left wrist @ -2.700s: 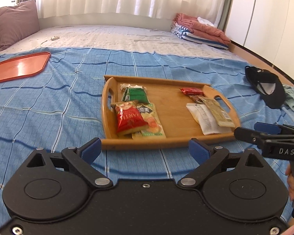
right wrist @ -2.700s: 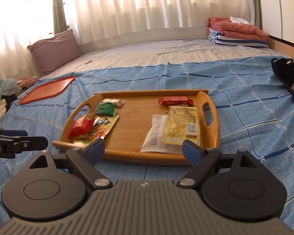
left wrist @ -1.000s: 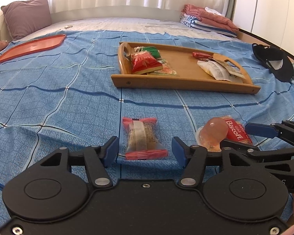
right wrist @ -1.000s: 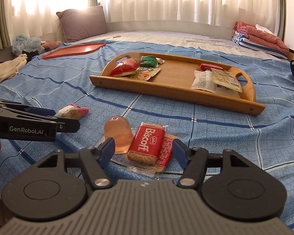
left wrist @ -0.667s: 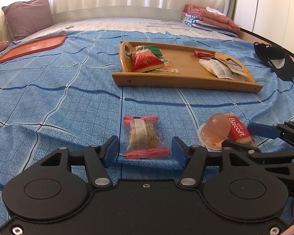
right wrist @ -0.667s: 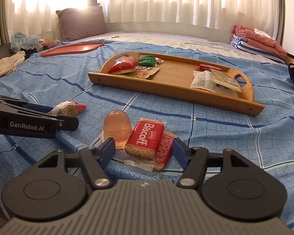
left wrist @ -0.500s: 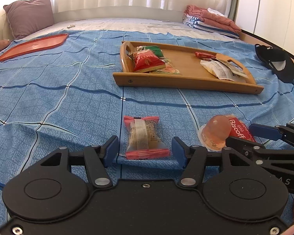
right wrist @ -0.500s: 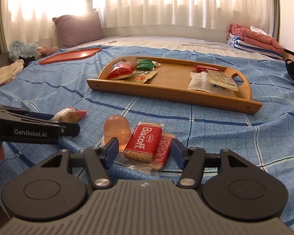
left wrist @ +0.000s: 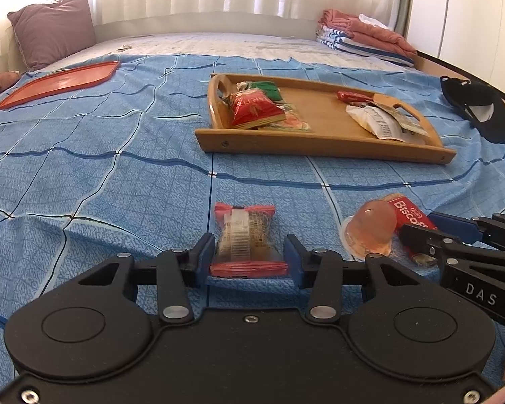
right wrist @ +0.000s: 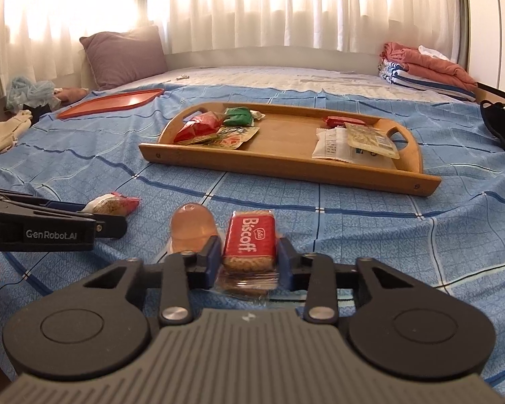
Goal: Organize snacks
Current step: 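Close the left gripper on the pastry packet while the right gripper lifts the Biscoff packet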
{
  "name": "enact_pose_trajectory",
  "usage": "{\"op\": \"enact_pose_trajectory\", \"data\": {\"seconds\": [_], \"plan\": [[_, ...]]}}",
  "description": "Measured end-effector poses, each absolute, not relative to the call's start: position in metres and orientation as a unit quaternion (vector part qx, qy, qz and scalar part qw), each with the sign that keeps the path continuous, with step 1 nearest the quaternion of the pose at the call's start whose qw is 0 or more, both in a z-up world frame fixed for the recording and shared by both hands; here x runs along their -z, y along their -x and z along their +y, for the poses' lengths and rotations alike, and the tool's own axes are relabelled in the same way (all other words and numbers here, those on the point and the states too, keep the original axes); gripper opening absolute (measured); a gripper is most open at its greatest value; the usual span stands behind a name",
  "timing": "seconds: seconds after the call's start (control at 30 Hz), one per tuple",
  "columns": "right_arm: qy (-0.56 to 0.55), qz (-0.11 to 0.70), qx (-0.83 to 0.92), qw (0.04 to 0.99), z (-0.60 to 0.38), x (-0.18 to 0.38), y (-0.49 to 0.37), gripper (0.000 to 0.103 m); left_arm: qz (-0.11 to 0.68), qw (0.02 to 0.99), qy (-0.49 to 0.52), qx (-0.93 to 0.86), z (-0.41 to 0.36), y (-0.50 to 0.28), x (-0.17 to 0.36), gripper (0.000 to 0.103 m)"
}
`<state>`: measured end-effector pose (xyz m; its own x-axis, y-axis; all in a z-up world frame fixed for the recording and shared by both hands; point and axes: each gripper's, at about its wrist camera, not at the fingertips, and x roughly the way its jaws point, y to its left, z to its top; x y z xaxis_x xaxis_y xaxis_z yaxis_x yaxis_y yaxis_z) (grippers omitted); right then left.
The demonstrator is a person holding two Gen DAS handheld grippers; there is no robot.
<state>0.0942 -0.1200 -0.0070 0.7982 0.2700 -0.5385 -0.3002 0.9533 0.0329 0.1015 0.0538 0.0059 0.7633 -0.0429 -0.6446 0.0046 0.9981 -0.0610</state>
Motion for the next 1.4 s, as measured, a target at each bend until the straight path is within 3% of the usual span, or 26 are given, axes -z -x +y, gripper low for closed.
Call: {"op": "enact_pose_trajectory", "data": {"seconds": [1.0,1.1,1.13,1.17,1.4], "plan": [[0.007,0.276,-0.098,0.956,-0.17,-0.006,-0.096,0.04,0.333,0.943,-0.009,0.02,0.04,-0.097,-0.017,0.043],[0.014,0.285,-0.09,0.954,-0.171,0.001,-0.098,0.041,0.335,0.942,-0.012,0.016,0.039,-0.098,-0.012,0.049],[0.015,0.286,-0.086,0.954,-0.171,0.003,-0.098,0.047,0.334,0.942,-0.013,0.015,0.039,-0.098,-0.01,0.052],[0.016,0.288,-0.083,0.954,-0.171,0.005,-0.099,0.058,0.333,0.943,-0.014,0.013,0.039,-0.099,-0.009,0.052],[0.038,0.298,-0.077,0.951,-0.164,0.013,-0.108,0.066,0.334,0.942,-0.01,0.007,0.037,-0.108,0.001,0.053]]}}
